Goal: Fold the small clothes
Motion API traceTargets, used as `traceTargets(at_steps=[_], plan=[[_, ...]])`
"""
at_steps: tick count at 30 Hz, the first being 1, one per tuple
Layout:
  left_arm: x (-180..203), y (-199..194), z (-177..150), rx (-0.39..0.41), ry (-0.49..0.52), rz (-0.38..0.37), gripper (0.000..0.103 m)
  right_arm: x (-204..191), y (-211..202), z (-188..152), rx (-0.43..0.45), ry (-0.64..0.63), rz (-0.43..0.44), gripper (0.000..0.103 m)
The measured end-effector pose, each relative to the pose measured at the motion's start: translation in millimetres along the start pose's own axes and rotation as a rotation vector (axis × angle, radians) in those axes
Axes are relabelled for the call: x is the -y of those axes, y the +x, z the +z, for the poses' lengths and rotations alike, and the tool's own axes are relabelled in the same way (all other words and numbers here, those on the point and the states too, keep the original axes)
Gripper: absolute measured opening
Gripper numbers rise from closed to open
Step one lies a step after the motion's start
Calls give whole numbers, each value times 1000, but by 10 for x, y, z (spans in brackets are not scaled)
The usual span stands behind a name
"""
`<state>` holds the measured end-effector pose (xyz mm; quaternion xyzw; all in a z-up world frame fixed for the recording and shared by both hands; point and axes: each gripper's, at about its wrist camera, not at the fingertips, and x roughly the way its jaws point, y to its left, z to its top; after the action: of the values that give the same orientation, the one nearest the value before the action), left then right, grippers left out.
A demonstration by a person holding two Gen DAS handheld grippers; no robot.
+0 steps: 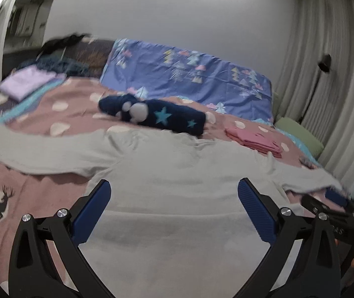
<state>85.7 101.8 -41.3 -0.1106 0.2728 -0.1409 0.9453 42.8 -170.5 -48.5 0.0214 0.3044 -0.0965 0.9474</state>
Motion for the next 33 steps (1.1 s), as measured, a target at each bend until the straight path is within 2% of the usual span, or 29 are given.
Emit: traceTargets(at_steps=[2, 4, 8, 10, 12, 15, 19, 23, 25, 30, 32, 33], plan=[[-216, 78, 19, -25, -51, -9, 102, -13, 48, -11, -7, 0, -5, 101], [-447, 131, 36, -38, -97, 22, 102, -45, 112, -18, -20, -4, -6, 101], [-877, 161, 97, -16, -175, 23, 102, -100, 205, -12, -24, -18, -11, 101], [-1130, 177, 139, -2, -218, 51, 96, -117, 238, 2, -16, -27, -7, 101], [-1444, 186, 171, 2, -262, 87, 77, -125, 271, 15, -9, -38, 2, 101], [-2122, 173, 157, -17, -393, 161, 59, -119, 371, 25, -12, -72, 69, 101], [-2834, 134, 101, -29, -543, 225, 58, -45, 563, 60, -57, -86, 148, 101], [-3416, 181, 93, -32, -648, 265, 58, -40, 625, 130, -17, -67, 120, 101], [-3669, 228, 108, -16, -692, 312, 58, -83, 648, 159, -10, -83, 109, 101], [-4029, 266, 253, 82, -764, 335, 58, -196, 743, 216, -12, -95, 121, 101], [-4101, 279, 369, 114, -762, 381, 57, -247, 832, 239, -27, -107, 121, 101], [-4121, 292, 431, 121, -748, 411, 50, -272, 878, 249, -37, -110, 120, 101]])
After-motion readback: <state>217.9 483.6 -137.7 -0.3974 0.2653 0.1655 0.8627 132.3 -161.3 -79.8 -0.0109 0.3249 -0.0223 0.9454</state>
